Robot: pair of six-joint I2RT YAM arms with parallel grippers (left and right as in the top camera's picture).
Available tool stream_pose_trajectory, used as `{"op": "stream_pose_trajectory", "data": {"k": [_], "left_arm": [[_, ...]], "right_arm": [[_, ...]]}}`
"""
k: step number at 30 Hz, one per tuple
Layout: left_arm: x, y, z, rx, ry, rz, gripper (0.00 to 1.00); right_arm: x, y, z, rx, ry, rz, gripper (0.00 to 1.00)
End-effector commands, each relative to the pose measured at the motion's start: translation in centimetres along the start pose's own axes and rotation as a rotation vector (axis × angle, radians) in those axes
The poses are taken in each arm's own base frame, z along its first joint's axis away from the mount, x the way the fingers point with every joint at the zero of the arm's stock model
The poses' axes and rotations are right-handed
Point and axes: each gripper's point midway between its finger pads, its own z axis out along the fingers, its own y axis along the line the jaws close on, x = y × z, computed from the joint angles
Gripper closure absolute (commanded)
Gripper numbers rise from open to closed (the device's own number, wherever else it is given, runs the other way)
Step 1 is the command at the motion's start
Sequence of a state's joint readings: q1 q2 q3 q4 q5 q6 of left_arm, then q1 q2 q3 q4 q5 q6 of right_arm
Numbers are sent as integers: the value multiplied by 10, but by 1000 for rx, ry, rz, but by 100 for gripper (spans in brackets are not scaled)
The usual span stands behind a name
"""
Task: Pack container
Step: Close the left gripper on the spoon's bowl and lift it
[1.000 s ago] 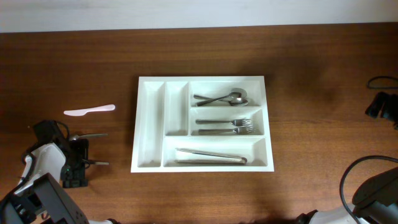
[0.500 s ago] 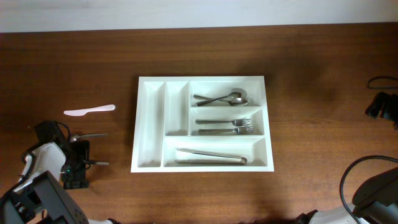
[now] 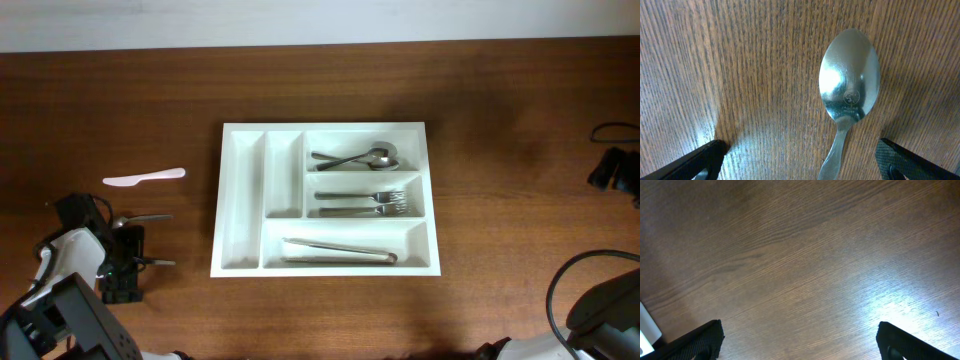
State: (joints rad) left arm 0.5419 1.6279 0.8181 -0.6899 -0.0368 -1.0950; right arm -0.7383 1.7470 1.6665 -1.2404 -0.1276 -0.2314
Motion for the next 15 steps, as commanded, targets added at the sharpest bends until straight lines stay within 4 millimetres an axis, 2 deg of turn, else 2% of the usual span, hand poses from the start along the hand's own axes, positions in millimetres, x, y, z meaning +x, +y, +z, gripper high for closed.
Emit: {"op": "stream_pose_trajectory", "data": {"k": [1,3,4,5,6,10,15], "left_arm": [[4,12,13,-54,19,10,1],[2,10,13,-49,12,9,0],[1,8,13,-38,6,9,4],[0,6,13,-30,2,9,9],[-1,4,13,-21,-2,8,20],[-3,0,13,-8,-9,8,46],[-3,0,13,-7,-10,8,65]], "right_arm": [[1,-2,3,3,11,11,1],[1,-2,3,3,11,11,1],[1,-2,3,3,11,11,1],[1,-2,3,3,11,11,1],[1,-2,3,3,11,11,1],[1,-2,3,3,11,11,1],[1,-2,3,3,11,11,1]]}}
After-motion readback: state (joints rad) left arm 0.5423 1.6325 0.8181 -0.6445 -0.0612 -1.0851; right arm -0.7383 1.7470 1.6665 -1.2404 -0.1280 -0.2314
